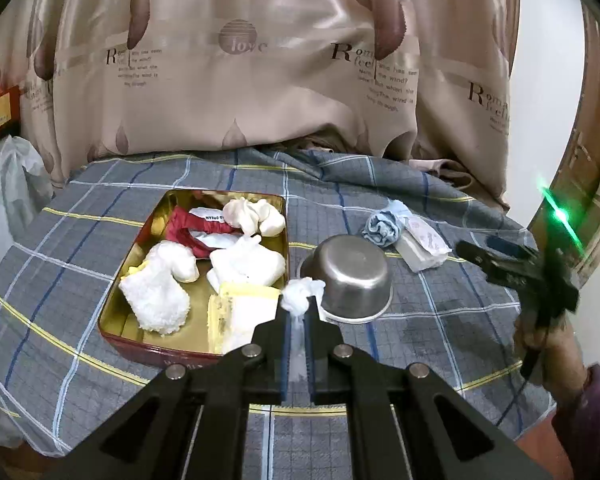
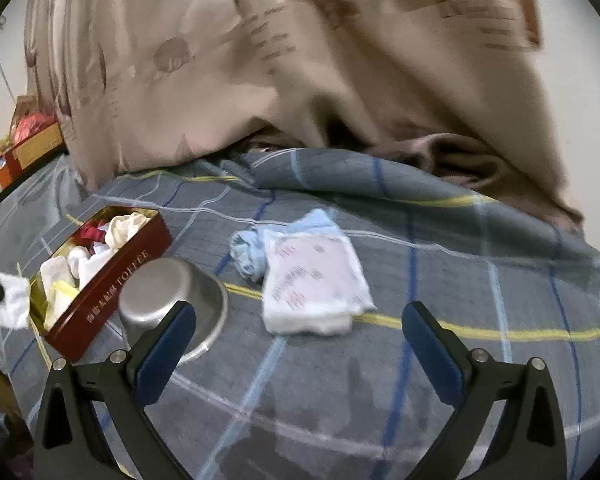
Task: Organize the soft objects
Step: 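Carry the white tissue toward the tin with the left gripper while the right gripper grasps the floral pad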
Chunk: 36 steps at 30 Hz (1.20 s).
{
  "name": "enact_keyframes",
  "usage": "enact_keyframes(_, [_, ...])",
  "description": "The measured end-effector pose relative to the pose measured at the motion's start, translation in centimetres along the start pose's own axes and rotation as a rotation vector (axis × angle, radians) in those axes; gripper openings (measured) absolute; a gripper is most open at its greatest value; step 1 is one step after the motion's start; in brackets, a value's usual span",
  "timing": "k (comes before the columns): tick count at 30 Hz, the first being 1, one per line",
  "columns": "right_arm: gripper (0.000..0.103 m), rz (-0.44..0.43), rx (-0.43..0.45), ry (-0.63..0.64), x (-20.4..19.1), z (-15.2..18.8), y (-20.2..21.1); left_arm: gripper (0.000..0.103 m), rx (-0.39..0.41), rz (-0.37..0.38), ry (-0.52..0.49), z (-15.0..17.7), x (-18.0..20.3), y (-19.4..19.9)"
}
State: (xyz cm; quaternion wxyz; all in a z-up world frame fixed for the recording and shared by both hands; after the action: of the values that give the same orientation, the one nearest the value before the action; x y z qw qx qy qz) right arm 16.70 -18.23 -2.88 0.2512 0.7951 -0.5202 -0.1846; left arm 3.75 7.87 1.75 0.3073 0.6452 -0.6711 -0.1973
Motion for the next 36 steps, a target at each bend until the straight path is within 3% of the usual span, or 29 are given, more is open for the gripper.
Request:
enact_keyframes(6, [0.101,0.019,-0.092,0.079,-1.5,-1.5,-4.4,0.006,-0.017,0.007,0.014,0.2,-0.5,-0.5])
enact_keyframes(8, [0.093,0.024,-0.128,0.056,-0.9,-1.7,-5.9,0.006,-0.019,0.012,0.024,0.2,-0.8,-0.5])
enact_keyframes(17, [0.090,-0.060,-0.214,-0.116,2.7,-2.0,-8.8,0.006,-0.020,0.012,0.039,0.1,-1.7,-0.8])
enact_keyframes(18, [0.086,-0.079,-0.224,-0.135,3.0,-1.9,-8.9,0.006,-0.022,0.011,0.040,0.1,-1.7,-0.8])
enact_keyframes(19, [0.072,-0.102,-0.235,-0.152,3.0,-1.8,-9.1,0.006,-0.023,0.010,0.040,0.1,-1.7,-0.9])
enact_keyframes(20, [0.067,-0.122,-0.257,-0.167,3.1,-1.7,-9.4,0.006,-0.024,0.009,0.038,0.1,-1.7,-0.9])
enact_keyframes(25, [0.065,-0.127,-0.284,-0.142,2.9,-1.4,-10.1,0.006,-0.030,0.008,0.041,0.3,-1.6,-1.1])
enact_keyframes(29, [0.035,-0.103,-0.273,-0.123,3.4,-1.7,-10.0,0.006,-0.036,0.010,0.041,0.4,-1.6,-1.2])
enact_keyframes(31, [0.026,-0.089,-0.245,-0.113,3.8,-2.1,-9.3,0.006,-0.037,0.009,0.045,0.4,-1.7,-1.2])
enact_keyframes(36, [0.022,-0.071,-0.237,-0.099,4.0,-2.6,-8.7,0.006,-0.040,0.011,0.052,0.5,-1.8,-1.3])
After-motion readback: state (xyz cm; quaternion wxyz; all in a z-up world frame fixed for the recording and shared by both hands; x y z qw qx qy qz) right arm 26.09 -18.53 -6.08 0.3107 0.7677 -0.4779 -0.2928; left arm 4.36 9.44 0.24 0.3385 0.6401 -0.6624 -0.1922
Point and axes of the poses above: each gripper's, at about its wrist camera, not at the fingertips, and y roughly against the way its jaws point, x to its right, z to its underside, the point moved 7 cm from there along -y, roughly the way its jaws point, and after that the axes turned 1 degree about -x, right-handed, at the moved point
